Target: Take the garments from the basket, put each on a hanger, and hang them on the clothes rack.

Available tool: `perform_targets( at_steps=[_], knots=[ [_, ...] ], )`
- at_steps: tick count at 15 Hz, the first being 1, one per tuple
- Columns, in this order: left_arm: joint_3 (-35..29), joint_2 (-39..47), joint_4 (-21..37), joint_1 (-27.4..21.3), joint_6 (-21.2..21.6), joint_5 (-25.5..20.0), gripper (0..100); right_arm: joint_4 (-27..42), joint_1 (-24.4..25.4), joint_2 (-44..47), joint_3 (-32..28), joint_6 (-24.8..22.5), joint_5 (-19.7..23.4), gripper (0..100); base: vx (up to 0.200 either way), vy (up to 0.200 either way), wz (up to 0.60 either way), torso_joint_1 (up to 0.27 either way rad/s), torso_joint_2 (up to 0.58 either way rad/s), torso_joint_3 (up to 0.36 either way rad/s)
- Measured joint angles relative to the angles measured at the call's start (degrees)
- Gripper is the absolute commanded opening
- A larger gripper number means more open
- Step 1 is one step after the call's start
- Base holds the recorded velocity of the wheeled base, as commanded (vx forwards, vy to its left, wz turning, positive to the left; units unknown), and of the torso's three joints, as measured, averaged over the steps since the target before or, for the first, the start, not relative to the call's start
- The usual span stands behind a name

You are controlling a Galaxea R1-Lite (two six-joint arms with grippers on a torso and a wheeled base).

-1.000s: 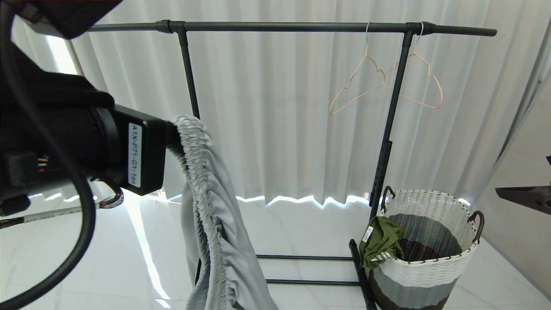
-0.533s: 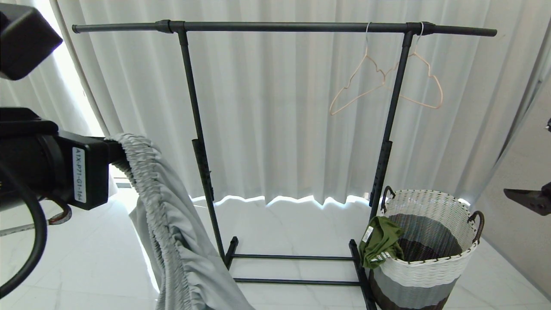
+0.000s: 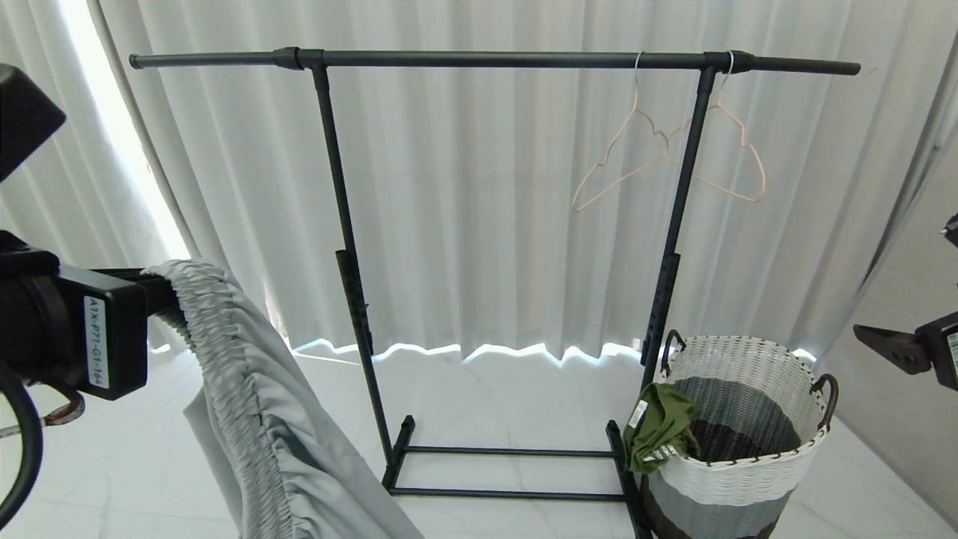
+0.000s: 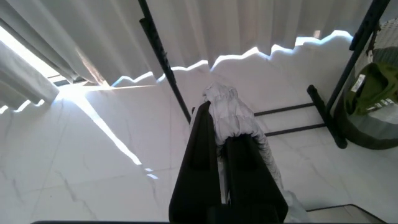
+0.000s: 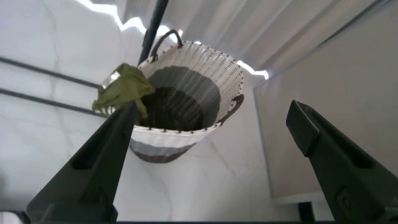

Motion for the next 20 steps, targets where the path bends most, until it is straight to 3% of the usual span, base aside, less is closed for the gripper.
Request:
perform_targets(
  at_steps=[7,20],
  knots=[
    [0.22,-1.02,-0.01,0.22,2.16,0.07,0,0.00,-0.57,0.00,0.09,5.14,0.06,100,0.000,0.000,0.00,0.175,-0.45,-0.279],
    [0.35,-1.07,-0.01,0.22,2.21,0.07,0,-0.24,-2.17,0.39,0.20,8.02,0.11,100,0.000,0.000,0.00,0.224,-0.50,-0.283]
  ],
)
